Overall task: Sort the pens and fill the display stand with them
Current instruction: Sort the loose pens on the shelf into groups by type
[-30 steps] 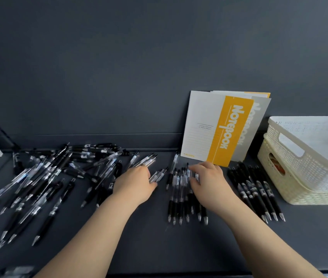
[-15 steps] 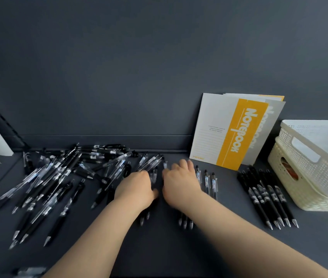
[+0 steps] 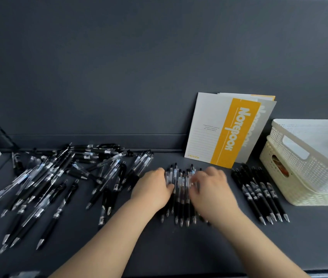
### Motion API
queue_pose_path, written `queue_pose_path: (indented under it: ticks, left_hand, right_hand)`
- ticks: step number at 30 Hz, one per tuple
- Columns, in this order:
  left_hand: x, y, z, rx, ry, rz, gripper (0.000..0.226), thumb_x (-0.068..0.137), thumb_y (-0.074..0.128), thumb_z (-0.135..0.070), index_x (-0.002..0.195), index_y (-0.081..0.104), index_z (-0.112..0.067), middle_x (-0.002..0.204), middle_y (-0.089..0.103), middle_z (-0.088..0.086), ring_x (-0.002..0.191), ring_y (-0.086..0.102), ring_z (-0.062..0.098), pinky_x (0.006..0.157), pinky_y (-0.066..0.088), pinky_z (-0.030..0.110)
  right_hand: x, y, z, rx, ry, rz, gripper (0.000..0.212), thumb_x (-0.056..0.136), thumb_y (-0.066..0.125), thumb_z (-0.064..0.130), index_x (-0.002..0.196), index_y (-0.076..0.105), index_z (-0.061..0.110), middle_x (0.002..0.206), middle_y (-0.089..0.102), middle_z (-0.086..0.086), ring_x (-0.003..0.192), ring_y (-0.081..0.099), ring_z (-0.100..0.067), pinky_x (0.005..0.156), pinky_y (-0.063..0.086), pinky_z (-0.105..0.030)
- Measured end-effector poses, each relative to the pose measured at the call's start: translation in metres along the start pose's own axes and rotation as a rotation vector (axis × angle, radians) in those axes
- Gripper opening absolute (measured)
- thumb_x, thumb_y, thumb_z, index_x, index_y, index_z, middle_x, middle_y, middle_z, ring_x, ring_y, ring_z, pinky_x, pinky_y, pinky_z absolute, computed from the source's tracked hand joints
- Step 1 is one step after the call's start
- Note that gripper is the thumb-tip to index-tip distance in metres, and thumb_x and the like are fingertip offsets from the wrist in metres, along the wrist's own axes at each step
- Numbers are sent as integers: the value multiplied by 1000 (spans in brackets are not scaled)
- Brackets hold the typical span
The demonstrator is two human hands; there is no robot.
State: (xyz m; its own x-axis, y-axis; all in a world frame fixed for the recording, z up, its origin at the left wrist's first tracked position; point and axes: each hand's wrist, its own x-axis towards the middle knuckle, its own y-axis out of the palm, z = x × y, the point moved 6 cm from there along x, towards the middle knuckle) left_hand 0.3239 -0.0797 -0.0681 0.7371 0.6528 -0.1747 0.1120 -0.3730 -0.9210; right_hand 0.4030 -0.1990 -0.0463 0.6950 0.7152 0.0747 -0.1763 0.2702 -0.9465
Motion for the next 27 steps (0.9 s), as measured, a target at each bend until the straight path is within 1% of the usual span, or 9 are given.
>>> queue_pose_path:
  ticks: [2,3,7,10,13,16,19,21,27]
  left_hand:
    - [-3,4,-8,-8,37,-7,38,93,52,-37,123,50,-13,118,58,5,105,58,24,81,46,33]
    - [-5,6,-13,-11,53,1,35,93,51,-35,120,52,-13,117,57,6,104,57,25,81,46,34]
    - [-16,14,-23,-16,99,80,17,95,46,-27,100,54,-12,109,57,7,95,57,26,72,43,32]
    - [-10,-4,-3,65,74,19,21,96,43,-22,111,53,-11,116,56,7,102,56,25,79,47,35]
    - [5,-39,33,146,-59,-120,31,96,46,-30,122,50,-14,128,47,6,118,46,26,88,45,38]
    - [18,-49,53,239,-151,-67,38,93,52,-39,121,50,-13,129,45,6,122,42,25,85,45,37]
    - [19,-43,53,262,-152,6,27,90,57,-31,112,56,-14,120,57,5,108,55,25,69,43,31]
    - [15,-39,51,287,-132,32,25,89,59,-29,109,57,-14,115,61,4,103,59,25,67,41,28]
    - [-7,-29,43,264,-53,131,20,87,59,-30,90,51,-12,90,56,4,75,54,24,57,40,27]
  right_hand:
    - [3,3,-31,53,146,112,34,93,44,26,126,52,17,123,44,-9,118,39,-30,98,35,-36]
    - [4,7,-40,70,183,164,38,95,43,28,131,47,16,128,40,-10,122,39,-31,100,35,-35]
    - [9,19,-39,81,163,227,25,97,40,26,111,52,9,120,42,-10,113,47,-30,93,42,-35]
    - [9,17,-34,23,171,222,28,97,40,27,116,50,9,122,42,-10,111,46,-30,91,41,-34]
    - [8,11,-24,-40,145,157,35,97,39,28,127,44,12,126,40,-10,118,38,-31,96,36,-35]
    - [8,9,0,-29,78,101,42,95,41,28,135,40,16,127,38,-7,119,34,-29,98,35,-34]
    - [6,12,24,13,9,79,41,94,42,28,135,43,19,124,40,-5,117,35,-27,98,35,-32]
    - [4,15,36,19,-39,67,43,94,43,28,136,43,21,124,41,-5,116,37,-27,101,31,-30]
    - [-1,22,51,80,-60,102,46,94,44,30,139,41,22,130,41,-2,122,37,-23,104,26,-24]
